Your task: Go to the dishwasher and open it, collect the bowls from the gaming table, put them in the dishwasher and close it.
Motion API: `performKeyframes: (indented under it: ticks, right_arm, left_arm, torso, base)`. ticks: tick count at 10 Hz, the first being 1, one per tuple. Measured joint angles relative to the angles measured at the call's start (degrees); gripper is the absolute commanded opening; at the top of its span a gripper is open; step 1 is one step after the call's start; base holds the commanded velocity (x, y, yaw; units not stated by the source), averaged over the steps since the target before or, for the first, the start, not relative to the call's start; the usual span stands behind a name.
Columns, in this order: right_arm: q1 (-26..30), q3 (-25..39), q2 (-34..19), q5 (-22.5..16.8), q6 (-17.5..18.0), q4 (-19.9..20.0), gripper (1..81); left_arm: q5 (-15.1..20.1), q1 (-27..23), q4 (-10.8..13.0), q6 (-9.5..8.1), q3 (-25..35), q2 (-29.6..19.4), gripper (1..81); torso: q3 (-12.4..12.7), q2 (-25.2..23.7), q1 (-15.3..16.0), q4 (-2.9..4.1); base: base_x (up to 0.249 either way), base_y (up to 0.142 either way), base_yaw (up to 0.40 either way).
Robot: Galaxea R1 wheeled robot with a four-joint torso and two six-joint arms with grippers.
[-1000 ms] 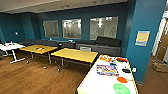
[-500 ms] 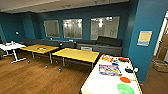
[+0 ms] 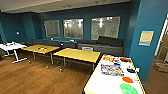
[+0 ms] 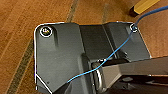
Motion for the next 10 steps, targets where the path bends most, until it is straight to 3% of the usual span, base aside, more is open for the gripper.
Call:
performKeyframes:
  ticks: [10]
  right_arm:
    - [0.00, 0.07, -0.17, 0.00, 0.00, 0.00, 81.1]
  left_arm:
    - [-0.02, 0.00, 0.06, 0.00, 0.02, 0.01, 81.1]
  torso:
    - [0.00, -0.02, 0.00, 0.00]
  base:
    - [0.000, 0.000, 0.000]
